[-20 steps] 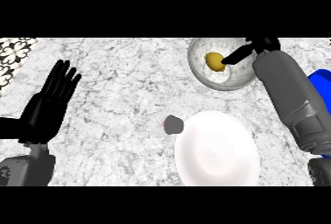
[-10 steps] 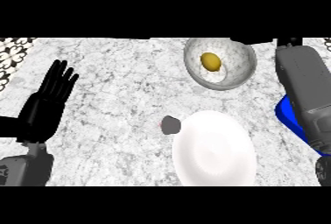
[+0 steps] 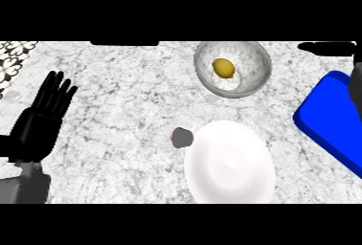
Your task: Pick the lemon from the plate and place it in the bowl
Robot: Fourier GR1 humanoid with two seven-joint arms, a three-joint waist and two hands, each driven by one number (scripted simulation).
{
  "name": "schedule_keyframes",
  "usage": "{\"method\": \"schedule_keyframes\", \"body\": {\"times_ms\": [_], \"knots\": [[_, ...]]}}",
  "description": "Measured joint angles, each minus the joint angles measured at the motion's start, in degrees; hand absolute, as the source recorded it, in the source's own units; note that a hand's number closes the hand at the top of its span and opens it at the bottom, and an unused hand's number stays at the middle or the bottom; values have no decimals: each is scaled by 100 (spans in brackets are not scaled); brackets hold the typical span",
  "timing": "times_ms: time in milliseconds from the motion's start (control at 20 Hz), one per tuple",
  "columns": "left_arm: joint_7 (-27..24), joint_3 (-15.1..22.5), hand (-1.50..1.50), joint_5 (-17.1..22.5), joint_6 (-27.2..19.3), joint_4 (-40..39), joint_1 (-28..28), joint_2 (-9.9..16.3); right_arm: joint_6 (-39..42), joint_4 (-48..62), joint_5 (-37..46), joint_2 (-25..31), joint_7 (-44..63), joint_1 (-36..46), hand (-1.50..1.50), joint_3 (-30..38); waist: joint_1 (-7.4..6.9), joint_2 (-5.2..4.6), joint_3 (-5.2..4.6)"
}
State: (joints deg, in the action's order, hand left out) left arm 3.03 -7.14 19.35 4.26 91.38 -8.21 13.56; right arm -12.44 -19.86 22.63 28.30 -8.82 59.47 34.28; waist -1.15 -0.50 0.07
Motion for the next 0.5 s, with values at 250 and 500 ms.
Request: {"method": "schedule_keyframes", "body": {"times_ms": [250,500], "knots": [[-32,-8,0,-79,-19,65,139,-39,729,-105,-270,526,-254,-573,-150,86,59,28,-3],[-41,6,0,-177,-74,1,95,-108,1453,-391,-571,796,-430,-1238,-150,103,121,50,-5]]}}
